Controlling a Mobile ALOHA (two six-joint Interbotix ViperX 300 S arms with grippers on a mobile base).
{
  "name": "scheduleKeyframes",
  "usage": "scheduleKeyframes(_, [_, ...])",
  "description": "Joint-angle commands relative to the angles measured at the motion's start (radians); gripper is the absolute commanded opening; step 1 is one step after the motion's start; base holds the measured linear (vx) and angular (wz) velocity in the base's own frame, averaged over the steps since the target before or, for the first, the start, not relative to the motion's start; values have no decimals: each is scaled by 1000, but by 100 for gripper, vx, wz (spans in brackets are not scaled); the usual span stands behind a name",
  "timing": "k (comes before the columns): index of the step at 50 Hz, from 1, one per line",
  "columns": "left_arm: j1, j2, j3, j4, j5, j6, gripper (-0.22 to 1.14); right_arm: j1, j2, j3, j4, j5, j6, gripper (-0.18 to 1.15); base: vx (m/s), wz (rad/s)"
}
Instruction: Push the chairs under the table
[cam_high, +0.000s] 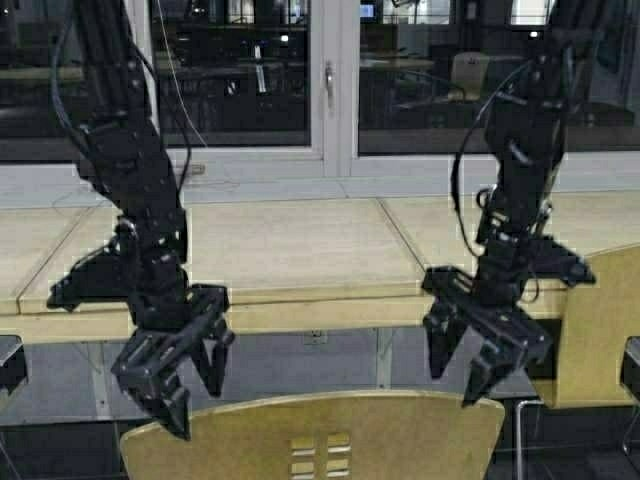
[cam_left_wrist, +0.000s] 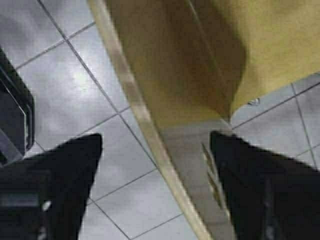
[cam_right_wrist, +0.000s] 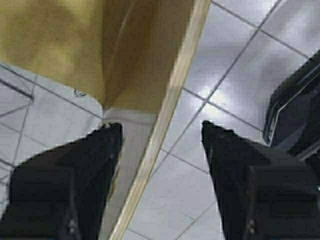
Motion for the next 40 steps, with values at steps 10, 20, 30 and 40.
scheduleKeyframes(10, [-2,64,-66,3,-5,2,98,6,110,-92,-3,15,-5,88,0,0])
scheduleKeyframes(20, [-2,149,-129,3,-3,2,97,9,179,-156,-18,12,-18,88,1,1])
scheduleKeyframes(30, [-2,202,-169,3,2,2,96,15,221,-206,-25,12,-67,87,1,2])
scheduleKeyframes(40, [-2,229,-195,5,11,2,76,23,229,-224,-25,15,-89,60,2,1])
